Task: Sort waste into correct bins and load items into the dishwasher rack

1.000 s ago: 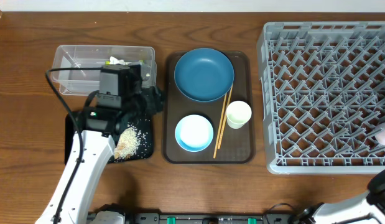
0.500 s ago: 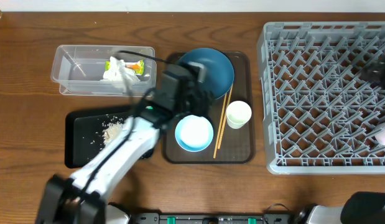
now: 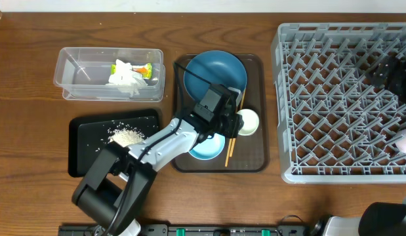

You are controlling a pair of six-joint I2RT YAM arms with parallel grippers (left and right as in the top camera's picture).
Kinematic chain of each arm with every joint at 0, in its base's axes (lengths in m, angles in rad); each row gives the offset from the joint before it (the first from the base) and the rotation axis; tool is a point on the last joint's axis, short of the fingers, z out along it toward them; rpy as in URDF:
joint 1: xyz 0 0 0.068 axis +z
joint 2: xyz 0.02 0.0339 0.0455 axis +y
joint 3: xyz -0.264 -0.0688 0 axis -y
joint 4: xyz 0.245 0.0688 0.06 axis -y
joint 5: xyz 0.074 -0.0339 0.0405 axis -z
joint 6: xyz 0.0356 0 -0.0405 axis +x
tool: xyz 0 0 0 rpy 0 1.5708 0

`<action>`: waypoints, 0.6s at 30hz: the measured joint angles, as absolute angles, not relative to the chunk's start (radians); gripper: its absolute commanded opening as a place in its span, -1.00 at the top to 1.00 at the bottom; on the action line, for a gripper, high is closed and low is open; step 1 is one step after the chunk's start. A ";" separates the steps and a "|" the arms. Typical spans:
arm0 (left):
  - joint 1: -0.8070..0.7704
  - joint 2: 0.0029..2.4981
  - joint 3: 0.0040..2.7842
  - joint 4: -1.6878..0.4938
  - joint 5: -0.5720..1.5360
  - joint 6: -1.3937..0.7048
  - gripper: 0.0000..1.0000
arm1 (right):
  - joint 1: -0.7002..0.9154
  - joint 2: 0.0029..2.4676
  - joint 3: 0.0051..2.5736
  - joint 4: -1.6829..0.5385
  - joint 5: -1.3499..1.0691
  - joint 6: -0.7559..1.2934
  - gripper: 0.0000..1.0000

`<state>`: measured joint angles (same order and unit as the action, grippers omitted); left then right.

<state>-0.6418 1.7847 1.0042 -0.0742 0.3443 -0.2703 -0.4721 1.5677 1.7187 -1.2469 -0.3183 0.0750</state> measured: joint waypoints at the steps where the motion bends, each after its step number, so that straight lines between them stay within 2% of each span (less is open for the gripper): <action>1: -0.642 1.785 1.004 -0.076 0.345 -0.271 0.59 | -0.472 1.568 1.719 -1.250 -0.318 0.072 -0.98; 2: -0.643 1.785 1.004 -0.076 0.345 -0.267 0.63 | -0.472 1.568 1.719 -1.254 -0.318 0.070 -0.98; 4: -0.643 1.785 1.004 -0.074 0.345 -0.268 0.82 | -0.472 1.568 1.719 -1.265 -0.318 0.065 -0.98; 6: -0.643 1.784 1.004 -0.075 0.345 -0.271 0.88 | -0.472 1.568 1.719 -1.275 -0.318 0.059 -0.99; 12: -0.620 1.729 1.004 -0.094 0.350 -0.304 0.87 | -0.472 1.568 1.719 -1.308 -0.330 0.013 -0.98; 18: -0.490 1.567 1.005 -0.078 0.471 -0.398 0.88 | -0.450 1.568 1.698 -1.328 -0.452 -0.100 -0.98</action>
